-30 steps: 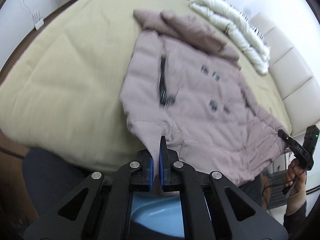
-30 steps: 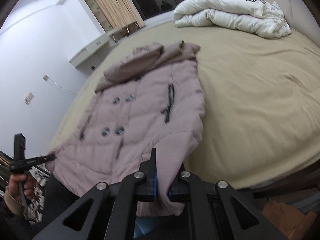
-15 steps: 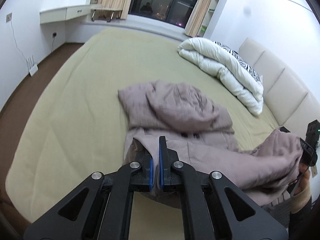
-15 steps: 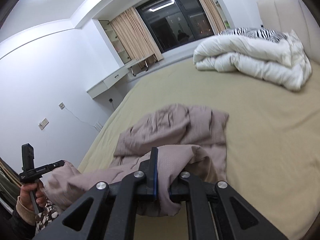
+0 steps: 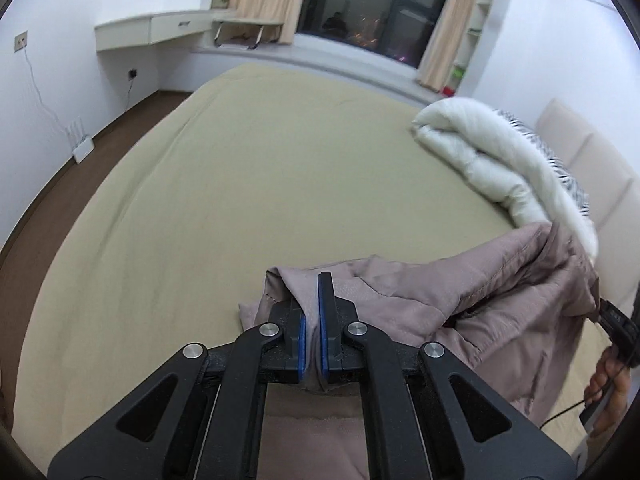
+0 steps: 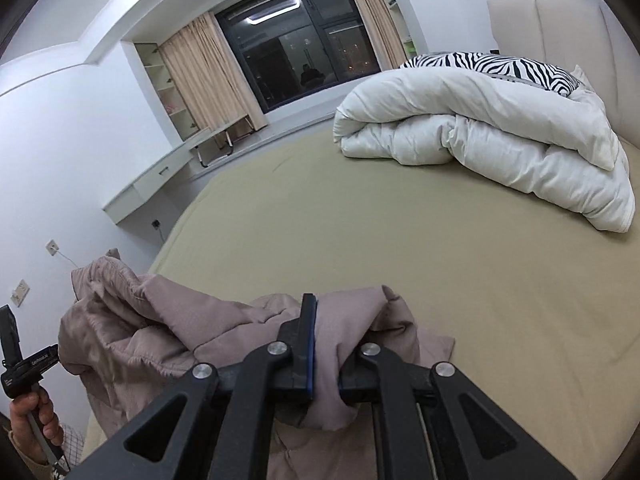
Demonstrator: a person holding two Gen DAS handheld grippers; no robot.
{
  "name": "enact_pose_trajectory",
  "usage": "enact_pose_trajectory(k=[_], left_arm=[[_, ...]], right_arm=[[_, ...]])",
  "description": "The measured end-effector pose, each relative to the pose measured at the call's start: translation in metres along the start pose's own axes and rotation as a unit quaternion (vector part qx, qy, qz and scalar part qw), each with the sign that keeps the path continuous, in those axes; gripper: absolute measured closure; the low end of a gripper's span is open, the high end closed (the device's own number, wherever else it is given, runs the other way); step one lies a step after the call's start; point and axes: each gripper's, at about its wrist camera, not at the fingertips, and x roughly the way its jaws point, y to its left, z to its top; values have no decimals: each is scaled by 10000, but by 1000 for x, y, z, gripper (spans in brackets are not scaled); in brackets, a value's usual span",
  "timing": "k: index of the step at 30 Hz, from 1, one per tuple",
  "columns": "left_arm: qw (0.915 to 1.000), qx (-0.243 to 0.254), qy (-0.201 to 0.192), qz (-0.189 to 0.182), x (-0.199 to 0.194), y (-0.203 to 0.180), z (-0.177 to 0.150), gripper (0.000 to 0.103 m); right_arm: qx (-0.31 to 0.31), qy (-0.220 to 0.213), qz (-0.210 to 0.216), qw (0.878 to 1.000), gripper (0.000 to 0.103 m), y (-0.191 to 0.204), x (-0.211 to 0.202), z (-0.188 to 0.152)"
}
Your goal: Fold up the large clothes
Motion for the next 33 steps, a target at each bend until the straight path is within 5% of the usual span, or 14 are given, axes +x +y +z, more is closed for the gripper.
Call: enact_pose_trajectory(k=[3, 6, 8, 10, 11, 15, 21, 27, 29, 33], left_arm=[[9991, 34, 397, 134, 53, 2, 4, 98], [9991, -206, 378, 8, 59, 18, 3, 95], [9987, -397, 307, -63, 56, 30, 5, 94], [9987, -467, 194, 49, 47, 38, 0, 93], [9987, -494, 83, 120, 42, 40, 3, 93], [9990, -336, -283, 100, 1, 23, -7, 93], [9987, 441, -232, -53, -13, -29, -38, 93], [9961, 869, 67, -119, 13, -69, -92, 93], [9950, 985, 113, -123, 25, -76, -108, 93], [9934, 1129, 182, -65, 53, -90, -122, 93]], right_arm=[[170, 511, -309, 9981, 84, -14, 59, -10], [471, 799, -323, 9952, 71, -30, 87, -24], [550, 554, -86, 9969, 49, -35, 78, -28], [480, 332, -139, 9982, 13, -37, 65, -28], [483, 243, -278, 9982, 8, -37, 57, -28], [276, 29, -417, 9987, 11, -24, 23, -25], [-867, 587, 93, 9945, 18, 67, 15, -54], [-1823, 957, 93, 9785, 26, 154, 59, -88], [-1851, 1297, -126, 9740, 39, 159, 89, -97], [-1328, 1460, -476, 9792, 44, 134, 131, -97]])
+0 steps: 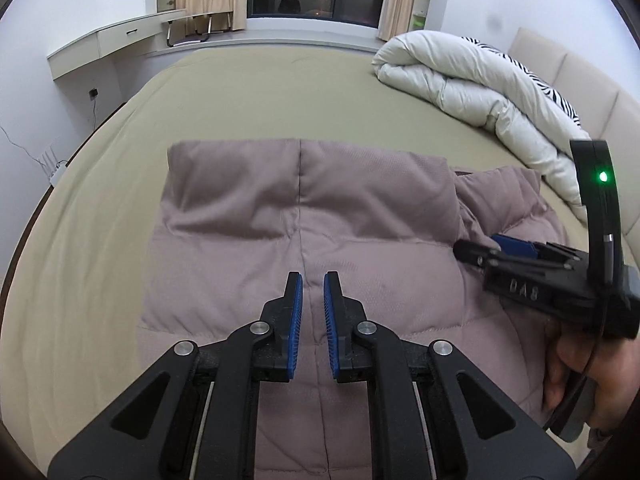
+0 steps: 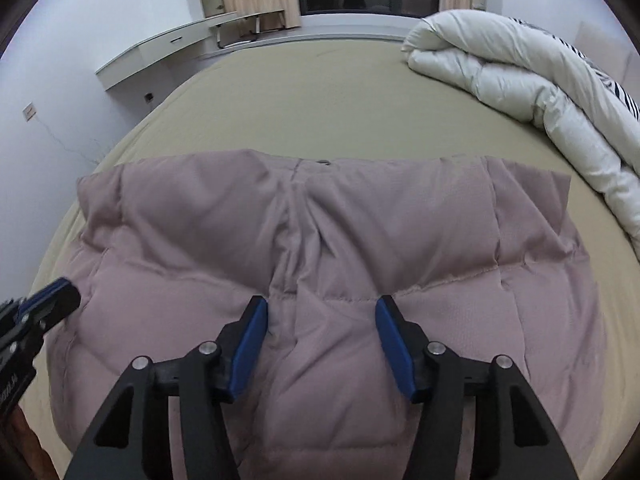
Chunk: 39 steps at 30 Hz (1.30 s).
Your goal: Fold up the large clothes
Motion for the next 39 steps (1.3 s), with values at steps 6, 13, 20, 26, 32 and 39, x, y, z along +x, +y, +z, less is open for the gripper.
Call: enact_pose_trajectory(k=[6, 13, 20, 26, 32, 39], left_arm=[[9994, 168, 160, 270, 43, -8, 1, 93], [9987, 92, 318, 395, 91, -7, 8, 93], [9990, -84, 330, 272, 132, 12, 12, 92], [9991, -192, 287, 227, 158, 21, 18, 92], [9988, -73, 307, 384, 164, 21, 21, 92], [9959, 317, -102, 836, 129, 2, 69, 92]], right_arm=[[38, -56, -184, 9998, 45, -13, 21, 14], [-206, 10, -278, 9994, 40, -13, 49, 26], [-281, 37, -201, 9994, 33, -19, 76, 41], [-262, -8, -145, 9996, 32, -24, 94, 49], [-251, -83, -98, 9996, 32, -25, 96, 51], [-111, -389, 384, 9984, 35, -54, 34, 66]])
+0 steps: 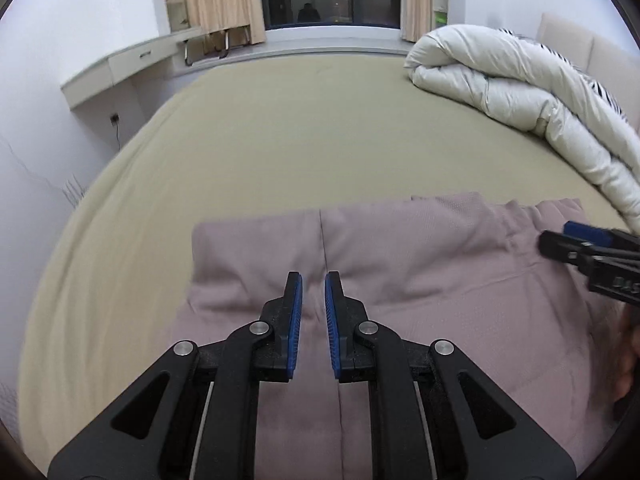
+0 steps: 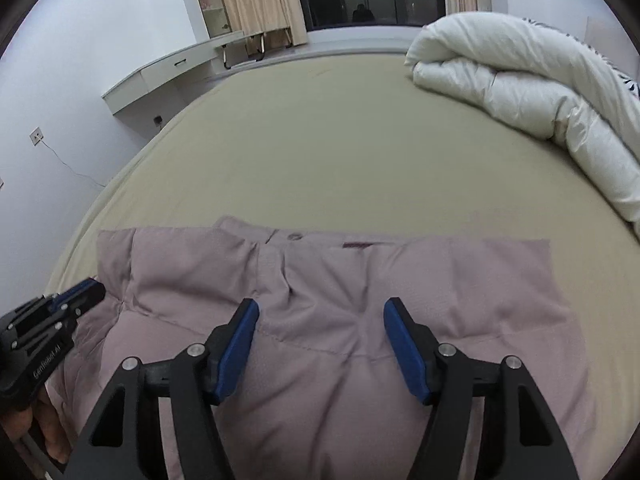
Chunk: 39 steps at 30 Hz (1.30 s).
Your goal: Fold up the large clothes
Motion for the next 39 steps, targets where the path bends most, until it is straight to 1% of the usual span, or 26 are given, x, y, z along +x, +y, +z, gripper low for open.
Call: enact_pose_trajectory(k=[1, 2, 3, 4, 5, 9, 12, 13, 16, 22, 25, 27, 29, 30, 32, 33, 34, 35, 36, 37, 38, 39], left_arm=[[9999, 69, 128, 32, 10, -3, 4, 92], [9996, 128, 254, 75, 21, -4, 5, 92], [9986, 227, 439, 167, 37, -7, 5, 92], [9979, 280, 539, 230, 49, -7, 4, 92], [9976, 296, 567, 273, 58, -7, 3, 92], [9966, 300, 611, 461, 86, -3, 6, 92], [9949, 442, 666, 608, 103, -5, 10, 92], [9947, 452, 679, 627, 104, 0, 5, 92], [9944, 387, 749, 632, 115, 5, 5, 92], [9946, 339, 729, 656, 126, 10, 5, 92], [9952, 194, 813, 502, 115, 19, 4, 92], [9957, 229, 786, 434, 94, 19, -4, 92], [9964, 308, 664, 434, 67, 20, -14, 92], [9972, 267, 539, 436, 51, 22, -20, 92], [9982, 186, 263, 514, 25, 26, -32, 92], [9981, 156, 171, 573, 16, 28, -39, 92], [9976, 157, 153, 655, 14, 28, -45, 92], [9969, 181, 203, 736, 17, 29, -52, 92], [9969, 184, 272, 715, 23, 30, -58, 92], [9973, 158, 251, 677, 28, 33, -60, 92], [9978, 130, 195, 624, 29, 35, -61, 92], [9987, 52, 147, 481, 33, 38, -61, 92]], right_arm=[[-6, 51, 27, 10000, 35, -5, -1, 3], [-23, 209, 1, 9998, 35, -8, 4, 3], [-84, 400, -115, 9991, 35, -9, 14, 2], [-183, 523, -282, 9981, 35, -9, 24, 0], [-254, 508, -445, 9974, 35, -7, 29, -3], [-66, 356, -505, 9981, 31, -10, 43, -3], [-161, 472, -678, 9965, 29, -6, 62, 5], [-199, 495, -737, 9959, 28, -5, 69, 7], [-73, 548, -712, 9959, 26, -11, 84, 11], [185, 452, -583, 9971, 22, -23, 90, 9], [241, 361, -553, 9975, 22, -25, 89, 7], [269, 321, -516, 9978, 22, -27, 85, 6], [330, 306, -384, 9982, 23, -30, 73, 7], [368, 248, -305, 9986, 23, -33, 62, 6], [474, -117, -164, 9987, 24, -41, 26, -3], [487, -296, -240, 9981, 23, -46, 7, -11], [492, -420, -326, 9974, 22, -51, -9, -20], [501, -452, -413, 9969, 22, -56, -18, -28], [527, -348, -597, 9962, 22, -66, -24, -42], [583, -254, -694, 9956, 20, -76, -25, -54], [702, -228, -636, 9952, 20, -89, -24, -67], [806, -325, -471, 9951, 20, -101, -23, -77]])
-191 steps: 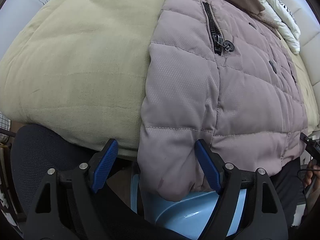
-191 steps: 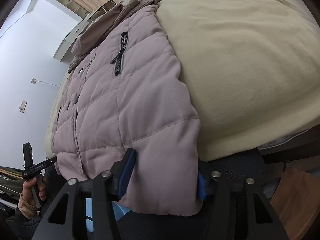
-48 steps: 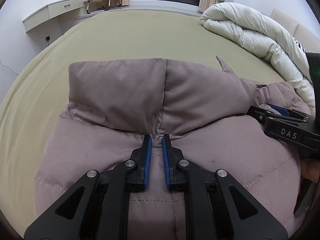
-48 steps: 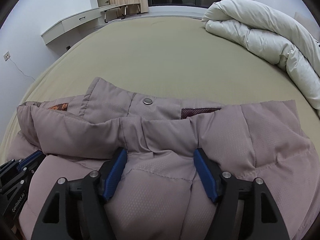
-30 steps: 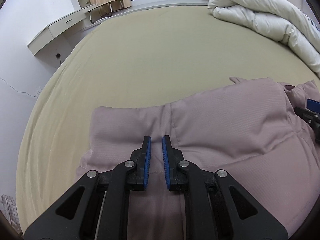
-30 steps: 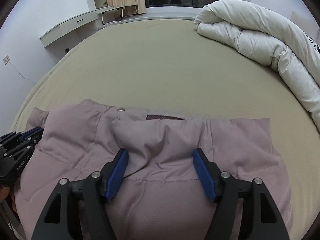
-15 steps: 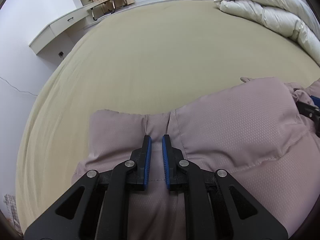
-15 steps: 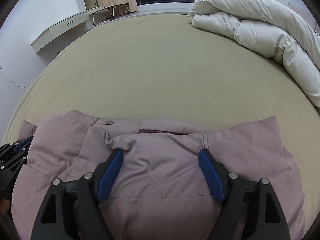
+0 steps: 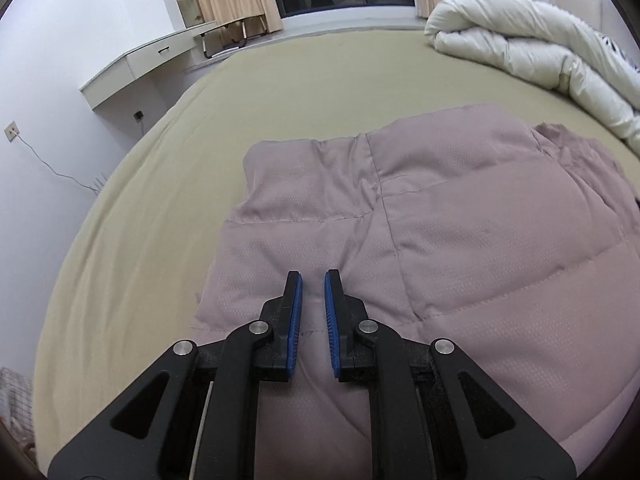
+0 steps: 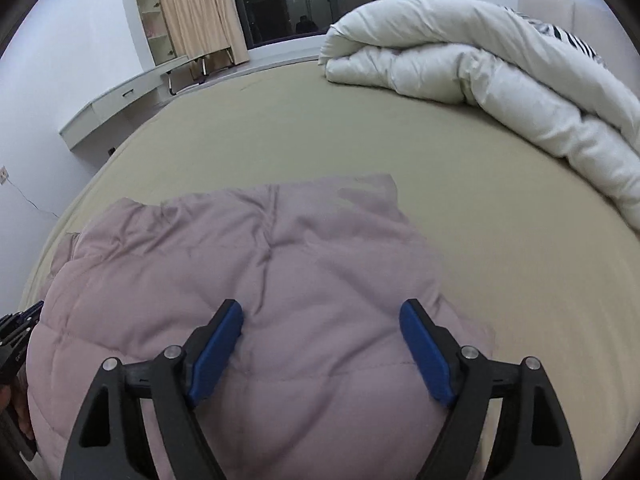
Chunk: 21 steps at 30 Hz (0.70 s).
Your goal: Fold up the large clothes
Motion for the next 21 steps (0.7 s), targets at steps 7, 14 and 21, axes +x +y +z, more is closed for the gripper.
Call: enact_pose_trajectory(k=[7, 14, 21], left_arm=[[9996, -146, -89, -231, 26, 11, -7, 92], [9985, -326, -132, -429, 39, 17, -18, 92], [9984, -372, -202, -371, 0, 28, -32, 92]], right_arm=[[321, -239, 138, 9991, 15, -23, 14, -13], [602, -291, 327, 9972, 14, -36, 22, -14], [361, -131, -270, 9989, 12, -20, 8, -9]])
